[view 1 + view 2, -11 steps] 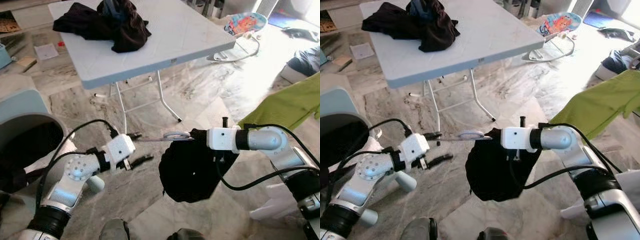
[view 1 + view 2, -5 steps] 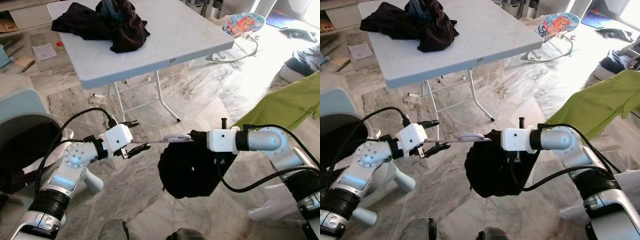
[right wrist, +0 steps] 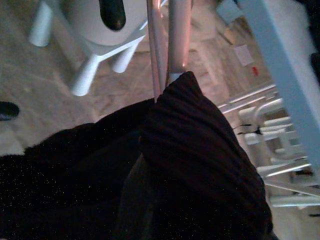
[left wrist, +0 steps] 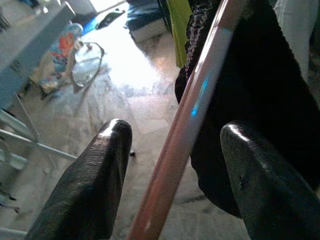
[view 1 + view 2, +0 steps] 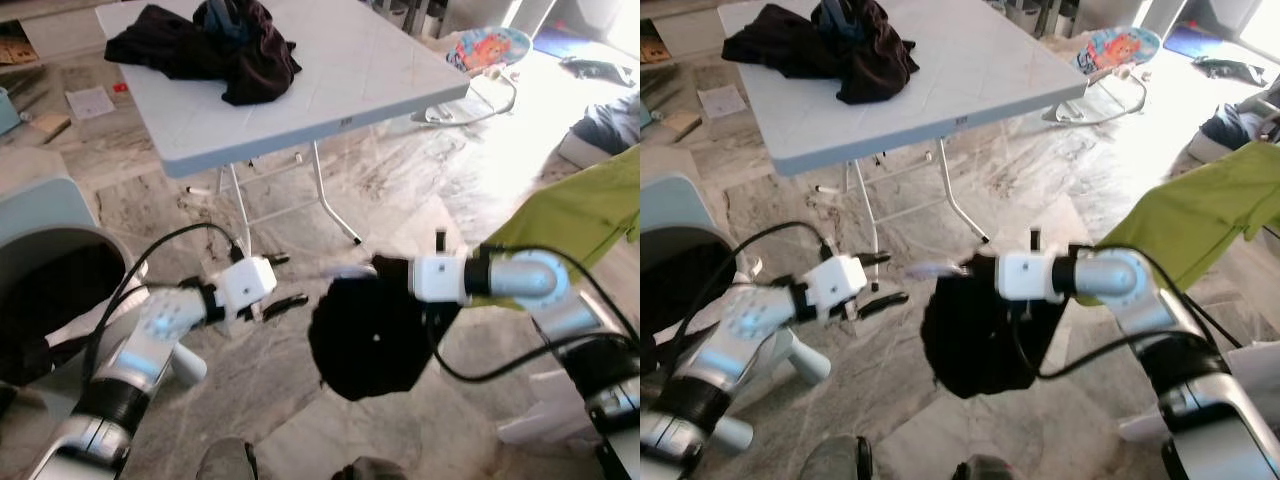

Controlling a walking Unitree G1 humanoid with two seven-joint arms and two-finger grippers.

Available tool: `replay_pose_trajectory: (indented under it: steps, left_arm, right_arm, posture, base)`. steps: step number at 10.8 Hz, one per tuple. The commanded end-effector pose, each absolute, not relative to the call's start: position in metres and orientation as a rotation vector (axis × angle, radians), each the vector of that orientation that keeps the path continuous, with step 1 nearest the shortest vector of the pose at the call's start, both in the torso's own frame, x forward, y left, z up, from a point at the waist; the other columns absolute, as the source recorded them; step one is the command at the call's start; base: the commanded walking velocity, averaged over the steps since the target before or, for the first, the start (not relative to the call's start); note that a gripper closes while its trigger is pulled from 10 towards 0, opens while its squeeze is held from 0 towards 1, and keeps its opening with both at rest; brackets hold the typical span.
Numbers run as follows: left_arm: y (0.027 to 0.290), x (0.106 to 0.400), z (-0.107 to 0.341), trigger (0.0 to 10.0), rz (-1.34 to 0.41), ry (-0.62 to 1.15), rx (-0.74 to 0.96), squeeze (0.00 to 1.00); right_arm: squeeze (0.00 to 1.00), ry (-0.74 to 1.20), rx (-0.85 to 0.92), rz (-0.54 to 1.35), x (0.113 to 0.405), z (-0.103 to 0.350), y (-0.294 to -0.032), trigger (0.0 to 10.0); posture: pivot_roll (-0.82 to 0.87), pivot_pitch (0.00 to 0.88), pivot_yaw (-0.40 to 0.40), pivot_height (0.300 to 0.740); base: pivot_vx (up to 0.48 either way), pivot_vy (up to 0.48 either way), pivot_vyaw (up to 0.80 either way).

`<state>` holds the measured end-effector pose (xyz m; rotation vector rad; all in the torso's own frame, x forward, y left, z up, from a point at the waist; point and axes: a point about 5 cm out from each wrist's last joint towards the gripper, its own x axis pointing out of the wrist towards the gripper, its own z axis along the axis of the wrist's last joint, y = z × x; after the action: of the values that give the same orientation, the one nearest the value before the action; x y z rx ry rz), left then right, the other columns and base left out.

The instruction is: Hang hanger

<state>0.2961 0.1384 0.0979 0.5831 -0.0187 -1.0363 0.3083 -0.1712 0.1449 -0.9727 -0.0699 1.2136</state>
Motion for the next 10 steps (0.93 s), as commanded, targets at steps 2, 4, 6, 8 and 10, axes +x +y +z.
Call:
replay_pose_trajectory:
  steps: [2, 4, 6, 8, 10]
  left_arm:
    - [0.133, 0.299, 0.098, 0.0, -1.09, -0.028, 0.628, 0.0]
    - [0.131, 0.299, 0.098, 0.0, -1.102, -0.036, 0.632, 0.0]
    - [0.129, 0.298, 0.096, 1.5, -1.136, -0.022, 0.649, 0.0]
    - [0.129, 0.298, 0.097, 10.0, -1.135, -0.014, 0.637, 1.0]
    - [0.128, 0.297, 0.098, 10.0, -1.15, -0.015, 0.634, 1.0]
  right_arm:
    - [0.0, -0.118, -0.993, 1.203, 0.31, 0.154, -0.173, 10.0]
    - [0.0, -0.1, -1.032, 1.226, 0.307, 0.149, -0.177, 10.0]
    - [0.0, -0.073, -1.093, 1.215, 0.31, 0.146, -0.182, 10.0]
    - [0.0, -0.071, -1.116, 1.197, 0.313, 0.145, -0.182, 10.0]
    - [0.0, -0.064, -1.138, 1.197, 0.313, 0.143, -0.183, 10.0]
  posture:
    - [-0.09, 0.046, -0.073, 0.74]
    - [-0.09, 0.044, -0.074, 0.74]
    - [-0.09, 0.041, -0.078, 0.74]
    - [-0.09, 0.041, -0.081, 0.74]
    - [-0.09, 0.041, -0.084, 0.74]
  base:
    - [0.0, 0.0, 0.0]
    - [0.0, 0.0, 0.0]
    - [0.0, 0.0, 0.0]
    - [0.0, 0.0, 0.0]
    - [0.0, 0.0, 0.0]
